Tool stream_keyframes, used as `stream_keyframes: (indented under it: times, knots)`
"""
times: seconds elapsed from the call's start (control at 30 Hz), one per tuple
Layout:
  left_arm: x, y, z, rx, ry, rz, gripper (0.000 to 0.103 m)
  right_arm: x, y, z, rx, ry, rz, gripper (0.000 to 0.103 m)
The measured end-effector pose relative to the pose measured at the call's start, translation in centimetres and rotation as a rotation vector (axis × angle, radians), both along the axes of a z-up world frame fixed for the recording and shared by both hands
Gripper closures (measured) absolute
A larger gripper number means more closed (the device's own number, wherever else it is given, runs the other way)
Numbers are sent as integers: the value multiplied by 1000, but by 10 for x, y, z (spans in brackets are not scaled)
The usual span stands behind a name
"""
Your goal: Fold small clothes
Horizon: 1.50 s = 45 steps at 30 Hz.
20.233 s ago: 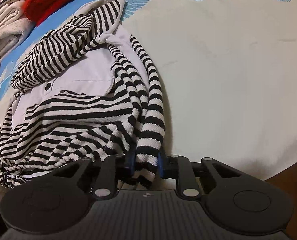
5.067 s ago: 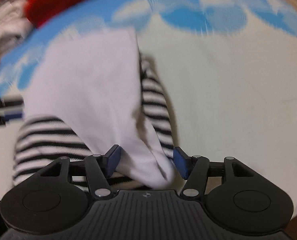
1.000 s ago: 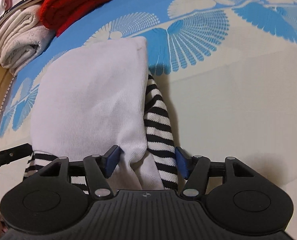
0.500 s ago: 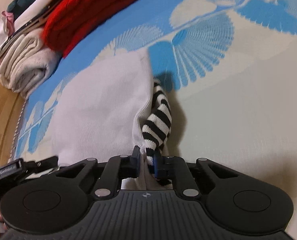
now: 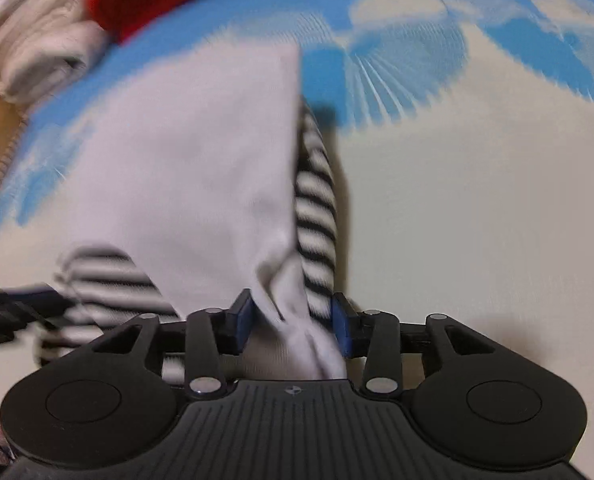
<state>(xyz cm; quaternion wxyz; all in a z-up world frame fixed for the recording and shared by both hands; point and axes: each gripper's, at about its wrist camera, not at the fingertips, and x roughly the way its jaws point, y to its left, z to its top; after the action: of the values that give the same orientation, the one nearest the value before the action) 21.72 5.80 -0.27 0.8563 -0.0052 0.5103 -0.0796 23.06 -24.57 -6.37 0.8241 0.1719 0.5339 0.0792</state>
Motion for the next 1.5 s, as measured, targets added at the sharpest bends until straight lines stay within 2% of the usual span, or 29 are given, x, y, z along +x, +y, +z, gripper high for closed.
stream_keyframes:
  times: [0.1, 0.2, 0.27, 0.33, 0.4, 0.43, 0.57, 0.67, 0.8, 1.0, 1.17, 1.37, 1.5]
  knots:
    - [-38, -2, 29, 55, -101, 23, 18, -20, -7, 24, -53, -65, -16, 58]
    - [-79, -6, 56, 48, -195, 53, 14, -55, -7, 58, -157, -200, -10, 58]
    - [-107, -12, 72, 68, -263, 77, 1, -85, -7, 84, -164, -311, -20, 57]
    - [-129, -20, 87, 81, -329, 93, 0, -115, -4, 106, -167, -412, -24, 50]
    - [-151, -26, 97, 95, -368, 105, 0, -147, 1, 125, -181, -507, -26, 31]
    - [-164, -29, 102, 95, -380, 114, 0, -164, 4, 132, -193, -551, -25, 26]
    - [-200, -39, 107, 57, -363, 104, 0, -209, 9, 149, -183, -648, -56, 10]
    - [-216, -46, 98, 40, -330, 76, 0, -230, 15, 150, -206, -668, -81, 5]
    - [-221, -54, 89, 89, -346, 47, 0, -236, 25, 148, -243, -644, -78, 5]
    - [-213, -42, 86, 37, -359, 113, 0, -232, 36, 143, -289, -629, -48, 4]
    - [-207, -42, 82, 31, -344, 114, 0, -228, 39, 136, -322, -612, -25, 5]
    - [-195, -37, 74, -7, -302, 167, 0, -224, 42, 131, -304, -590, -22, 4]
    - [-192, -40, 72, 6, -299, 173, 0, -223, 45, 130, -304, -597, -4, 4]
